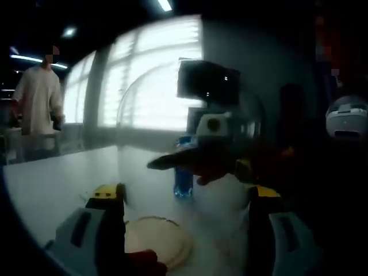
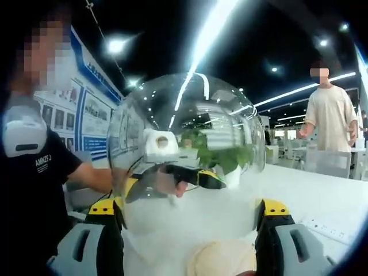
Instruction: Open the cover put in the Mizone put the cover back on
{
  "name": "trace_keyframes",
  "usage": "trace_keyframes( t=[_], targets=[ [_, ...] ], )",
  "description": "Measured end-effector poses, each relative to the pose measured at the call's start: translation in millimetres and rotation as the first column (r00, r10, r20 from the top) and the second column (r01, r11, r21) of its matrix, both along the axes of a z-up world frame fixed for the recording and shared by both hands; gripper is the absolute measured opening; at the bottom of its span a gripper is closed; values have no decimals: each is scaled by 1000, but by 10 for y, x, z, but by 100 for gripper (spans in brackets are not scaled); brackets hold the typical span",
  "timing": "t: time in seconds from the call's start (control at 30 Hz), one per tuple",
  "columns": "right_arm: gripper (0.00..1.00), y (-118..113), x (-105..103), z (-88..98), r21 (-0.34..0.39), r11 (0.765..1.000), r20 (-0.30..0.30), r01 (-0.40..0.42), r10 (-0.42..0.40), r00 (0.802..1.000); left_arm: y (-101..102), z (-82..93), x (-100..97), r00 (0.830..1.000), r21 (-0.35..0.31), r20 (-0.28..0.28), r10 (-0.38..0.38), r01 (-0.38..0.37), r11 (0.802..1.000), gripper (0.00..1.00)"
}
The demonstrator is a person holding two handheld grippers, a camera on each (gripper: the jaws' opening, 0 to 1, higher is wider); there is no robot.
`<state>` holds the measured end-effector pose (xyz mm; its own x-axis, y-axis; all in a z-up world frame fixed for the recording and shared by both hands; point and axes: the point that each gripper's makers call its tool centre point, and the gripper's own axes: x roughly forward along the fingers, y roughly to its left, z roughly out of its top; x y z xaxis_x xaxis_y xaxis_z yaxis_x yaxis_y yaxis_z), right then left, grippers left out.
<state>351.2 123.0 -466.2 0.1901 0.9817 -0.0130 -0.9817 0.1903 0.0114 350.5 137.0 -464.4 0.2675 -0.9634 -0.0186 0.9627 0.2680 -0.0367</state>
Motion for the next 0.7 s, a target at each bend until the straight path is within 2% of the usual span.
trace_keyframes(
  t=[0.7],
  targets=[
    [90, 5, -165, -111, -17, 1000, 1, -8, 8, 1000, -9, -93, -162, 1000, 14, -7, 15, -15, 1000, 73]
  ],
)
